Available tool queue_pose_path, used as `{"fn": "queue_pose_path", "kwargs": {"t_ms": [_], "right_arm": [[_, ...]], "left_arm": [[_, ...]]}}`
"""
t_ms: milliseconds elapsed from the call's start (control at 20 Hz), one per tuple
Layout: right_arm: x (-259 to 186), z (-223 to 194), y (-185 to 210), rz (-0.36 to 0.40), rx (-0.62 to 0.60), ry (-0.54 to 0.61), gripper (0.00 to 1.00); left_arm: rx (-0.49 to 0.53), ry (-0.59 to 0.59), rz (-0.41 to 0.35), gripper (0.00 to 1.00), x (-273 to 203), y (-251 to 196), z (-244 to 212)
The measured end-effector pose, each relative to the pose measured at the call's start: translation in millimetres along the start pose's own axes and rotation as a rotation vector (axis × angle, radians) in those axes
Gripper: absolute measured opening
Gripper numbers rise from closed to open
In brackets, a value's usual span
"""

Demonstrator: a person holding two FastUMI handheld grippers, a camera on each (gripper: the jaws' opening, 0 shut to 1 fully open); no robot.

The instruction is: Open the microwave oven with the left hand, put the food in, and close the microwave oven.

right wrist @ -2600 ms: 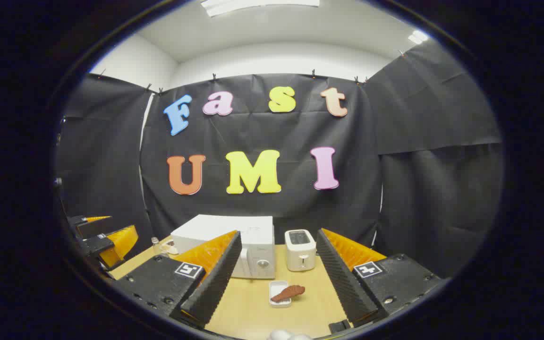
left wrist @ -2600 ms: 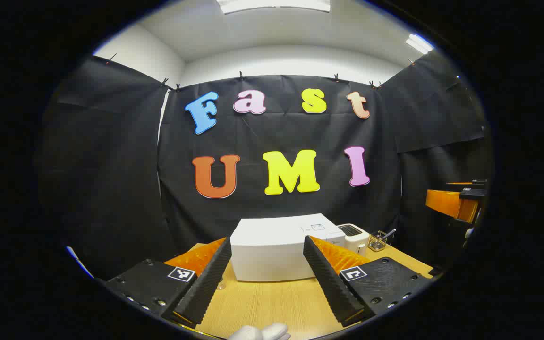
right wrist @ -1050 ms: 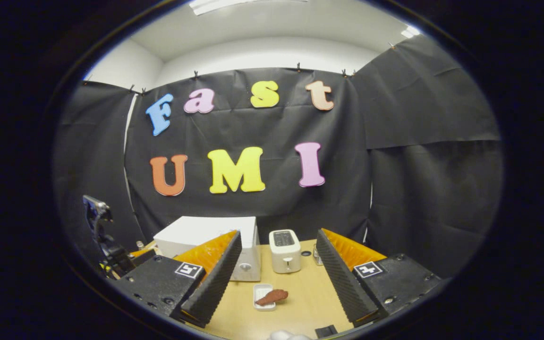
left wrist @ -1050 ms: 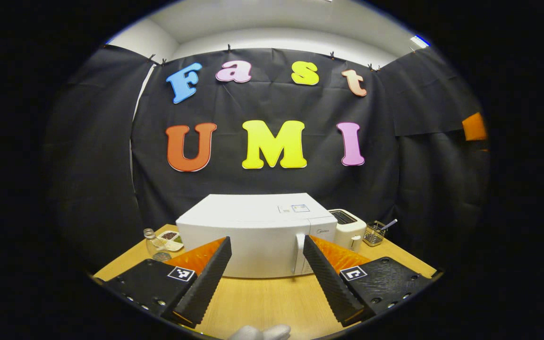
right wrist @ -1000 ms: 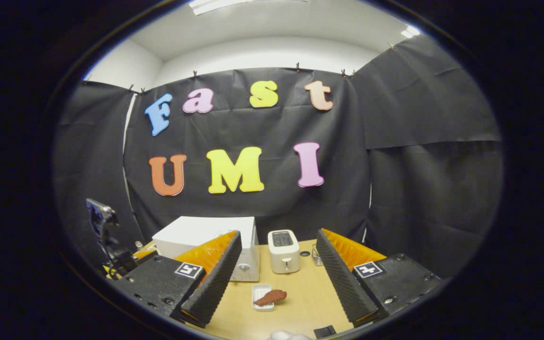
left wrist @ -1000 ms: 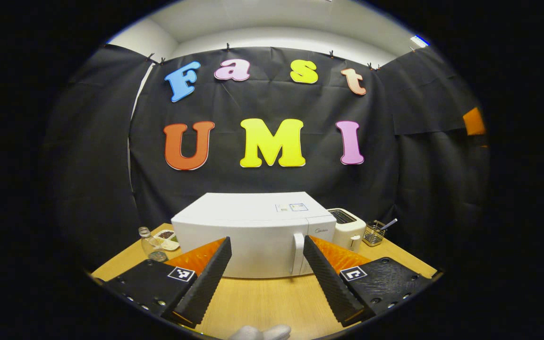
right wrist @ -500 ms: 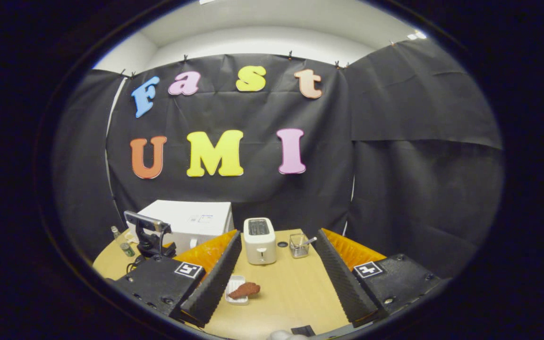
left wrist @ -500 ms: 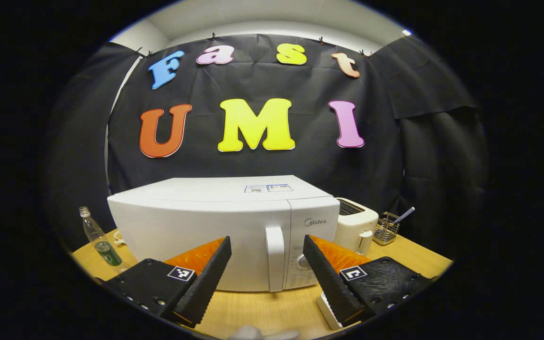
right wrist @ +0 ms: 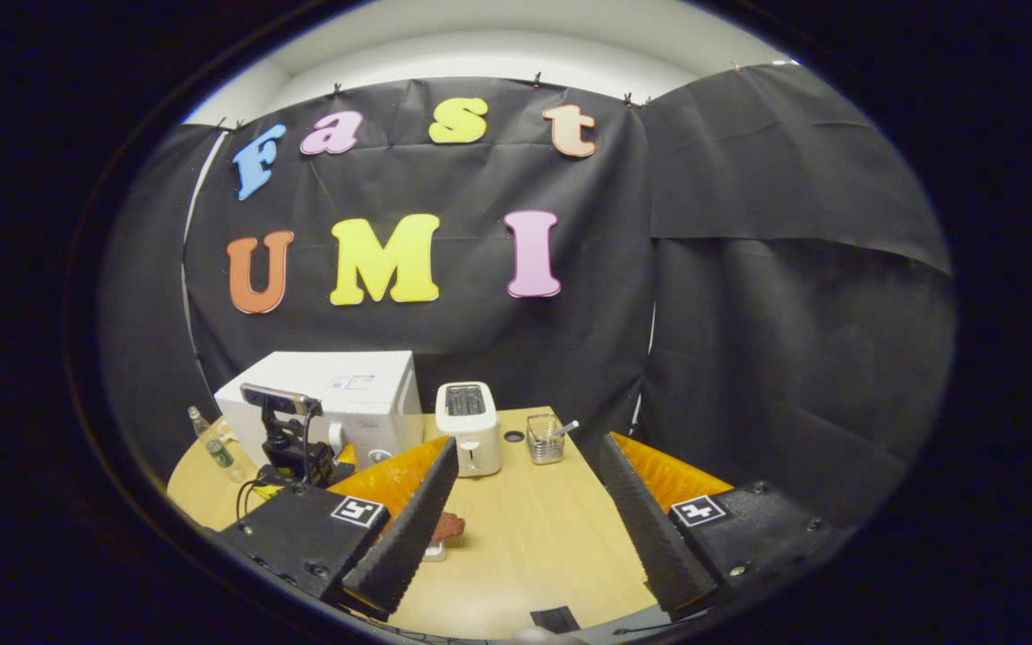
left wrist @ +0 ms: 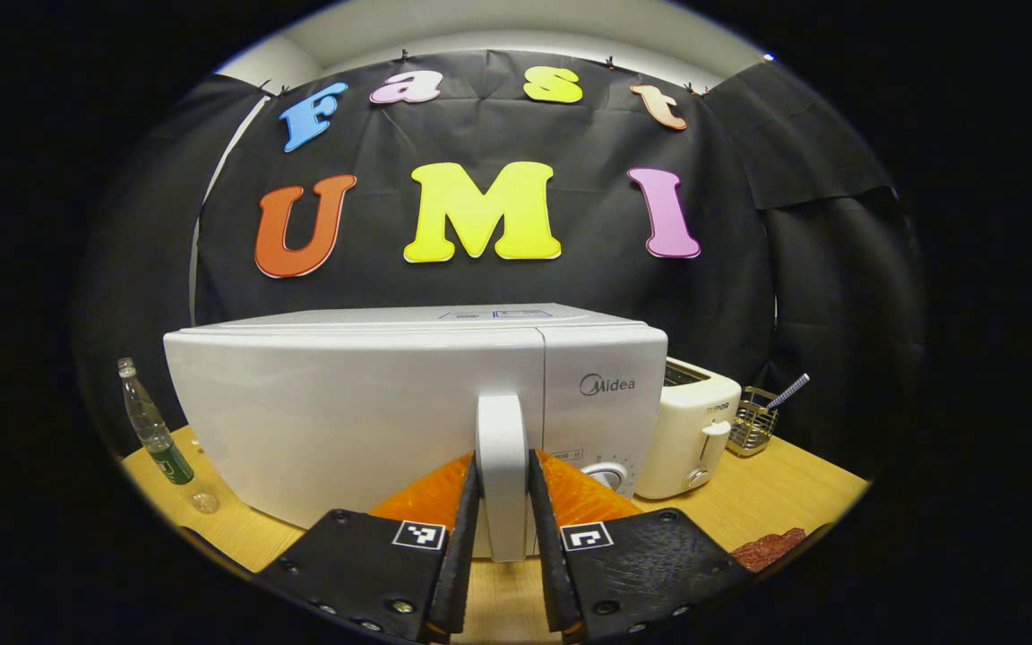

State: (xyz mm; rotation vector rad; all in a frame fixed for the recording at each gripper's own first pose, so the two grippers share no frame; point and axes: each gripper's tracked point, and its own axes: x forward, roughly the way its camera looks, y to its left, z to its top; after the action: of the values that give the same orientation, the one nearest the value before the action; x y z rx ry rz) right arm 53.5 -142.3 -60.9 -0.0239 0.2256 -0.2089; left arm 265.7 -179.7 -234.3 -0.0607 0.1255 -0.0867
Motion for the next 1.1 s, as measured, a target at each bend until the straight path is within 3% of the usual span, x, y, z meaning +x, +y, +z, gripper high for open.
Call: {"fn": "queue_pose_path", "kwargs": {"t_ms": [50,100,150,250,300,350,550,600,650,700,900,1100], "right_arm": [[0.8,-3.0,-3.3,-0.005,-0.008,0.006,1.00],[0.6,-5.6,-5.3,-0.006,-0.013,0.012,0.92],[-0.2,-6.2,-5.4,-0.001,-0.013,0.014,1.00],[-1.8,-5.3,-6.6,0.002,-0.017,0.014,1.00],[-2.4,-4.3,-6.7,0.001,-0.019,0.012,0.93],[-3.8,-2.4,-6.7,0.004,-0.021,0.010,1.00],[-10.8,9.2,0.1,0.024,-0.044,-0.022,1.00],[-12.2,10.6,3.0,0.032,-0.050,-0.026,0.93],[-13.0,11.0,5.8,0.036,-0.053,-0.028,1.00],[-14.2,10.3,6.4,0.041,-0.054,-0.028,1.00],[-20.0,12.9,12.9,0.057,-0.056,-0.030,1.00],[-25.2,17.7,29.0,0.101,-0.052,-0.035,1.00]], "left_arm": [[0.008,-0.004,0.001,0.26,-4.8,1.1,1.8],[0.024,-0.006,0.007,0.10,-5.0,2.4,3.0],[0.026,-0.008,0.009,0.17,-3.4,3.8,2.3],[0.020,0.003,0.010,0.13,-5.0,1.3,0.5],[0.038,0.000,0.012,0.13,-5.9,2.1,1.3],[0.046,0.008,0.017,0.13,-6.7,3.2,0.1],[0.033,0.018,0.015,0.13,-8.4,4.0,0.1],[0.032,0.020,0.012,0.13,-9.1,4.1,0.7],[0.032,0.022,0.005,0.14,-8.2,4.5,0.7],[0.033,0.028,0.002,0.11,-8.9,3.4,-0.1],[0.076,-0.011,-0.009,0.10,-50.2,7.4,-2.4],[0.040,0.047,-0.027,0.10,-97.6,22.6,-12.8]]}}
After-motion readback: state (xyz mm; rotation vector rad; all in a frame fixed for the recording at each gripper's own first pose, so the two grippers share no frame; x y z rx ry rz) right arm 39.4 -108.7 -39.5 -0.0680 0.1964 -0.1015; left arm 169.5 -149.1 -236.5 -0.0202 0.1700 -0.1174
